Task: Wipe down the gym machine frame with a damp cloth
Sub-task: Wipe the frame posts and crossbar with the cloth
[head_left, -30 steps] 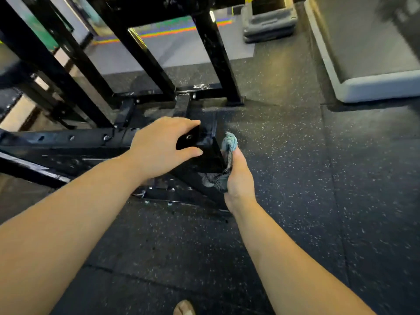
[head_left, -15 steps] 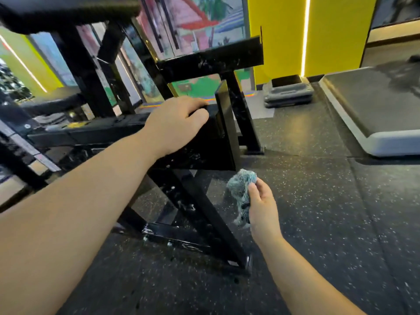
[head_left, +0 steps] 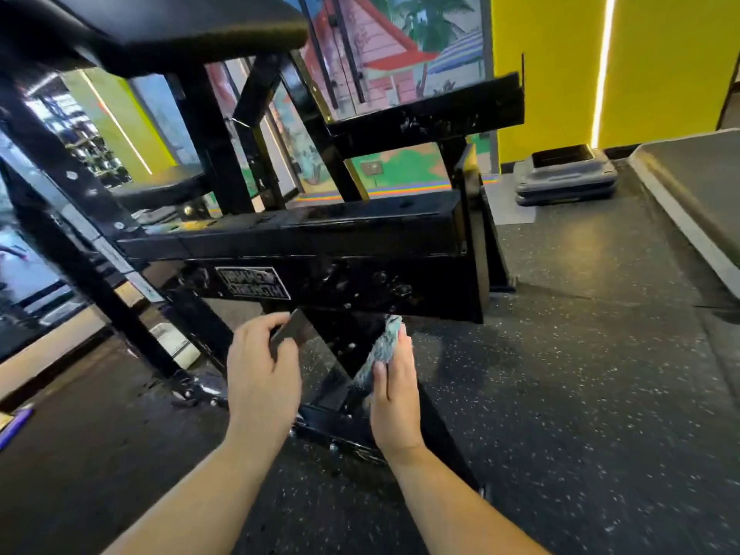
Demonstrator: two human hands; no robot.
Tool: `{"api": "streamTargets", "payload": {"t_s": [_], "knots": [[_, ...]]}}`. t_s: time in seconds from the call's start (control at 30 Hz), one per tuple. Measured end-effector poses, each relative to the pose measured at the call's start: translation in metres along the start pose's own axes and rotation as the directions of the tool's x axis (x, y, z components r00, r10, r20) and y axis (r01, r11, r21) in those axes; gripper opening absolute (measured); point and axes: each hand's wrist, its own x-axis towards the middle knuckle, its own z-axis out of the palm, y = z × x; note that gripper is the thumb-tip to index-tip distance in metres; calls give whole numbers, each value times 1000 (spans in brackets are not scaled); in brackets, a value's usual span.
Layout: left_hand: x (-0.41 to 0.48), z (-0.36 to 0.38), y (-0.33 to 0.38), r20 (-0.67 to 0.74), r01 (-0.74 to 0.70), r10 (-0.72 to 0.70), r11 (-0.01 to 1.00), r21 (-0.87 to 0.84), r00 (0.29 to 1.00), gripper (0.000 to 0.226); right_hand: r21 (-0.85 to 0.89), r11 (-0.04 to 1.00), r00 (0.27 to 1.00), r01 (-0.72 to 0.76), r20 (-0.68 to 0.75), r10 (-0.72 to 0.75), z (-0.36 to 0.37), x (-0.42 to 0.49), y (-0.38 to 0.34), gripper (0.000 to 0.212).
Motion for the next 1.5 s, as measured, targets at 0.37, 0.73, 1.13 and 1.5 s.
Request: {"api": "streamTargets", "payload": {"t_s": [0.37,0.73,1.13,1.5], "knots": [[-8,57,-48,342,520,-397,725,-452,852,28,-201,973,962,116,-223,-161,27,3,5,53],[-15,108,-99,504,652,-415,431,-624,757,30,122,987,952,-102,-275,132,25,2,46,61],[-19,109,-113,683,730,-260,279,-624,683,41,528,519,527,-672,-152,836,-29,-56,195,44],[-22,117,-121,618,669,-259,338,-662,742,46,-16,996,882,-83,-466,66,28,-30,111,53]]}}
